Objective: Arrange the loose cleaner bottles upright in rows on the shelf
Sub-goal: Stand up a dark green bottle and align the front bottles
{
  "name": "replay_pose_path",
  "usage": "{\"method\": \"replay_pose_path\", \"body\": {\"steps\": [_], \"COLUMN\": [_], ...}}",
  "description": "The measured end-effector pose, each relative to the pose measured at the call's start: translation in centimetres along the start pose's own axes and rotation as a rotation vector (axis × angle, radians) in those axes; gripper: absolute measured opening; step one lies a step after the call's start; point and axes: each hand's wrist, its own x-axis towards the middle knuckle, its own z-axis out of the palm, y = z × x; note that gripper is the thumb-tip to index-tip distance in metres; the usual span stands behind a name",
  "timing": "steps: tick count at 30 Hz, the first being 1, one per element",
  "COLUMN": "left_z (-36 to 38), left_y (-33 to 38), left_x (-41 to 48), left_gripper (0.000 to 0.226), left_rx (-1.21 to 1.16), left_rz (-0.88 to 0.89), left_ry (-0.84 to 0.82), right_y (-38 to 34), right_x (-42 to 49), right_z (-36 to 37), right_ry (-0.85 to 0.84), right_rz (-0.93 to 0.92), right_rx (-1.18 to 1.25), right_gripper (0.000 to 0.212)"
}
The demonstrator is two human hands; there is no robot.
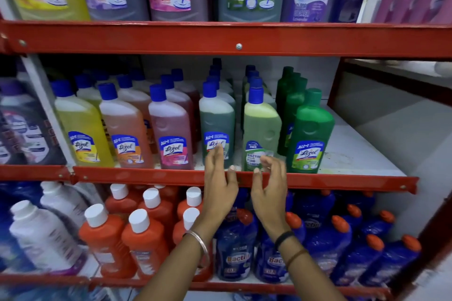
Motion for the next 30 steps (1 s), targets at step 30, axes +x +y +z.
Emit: {"method": "replay_pose_path", "body": {"steps": [30], "left_z": [-5.2], "left_y": [-2.3], "left_x": [1.8], "left_gripper": [0.097], "left_rx": [0.294], "left_rz": [-0.164], "left_ry": [-0.294], "right_y": [-2.3], "right_x": [3.0], "right_z": [4.7], "right_ry": [-0.558], "right_rz": [0.276], "right_rx": [-0.214], "right_gripper": [0.074]}}
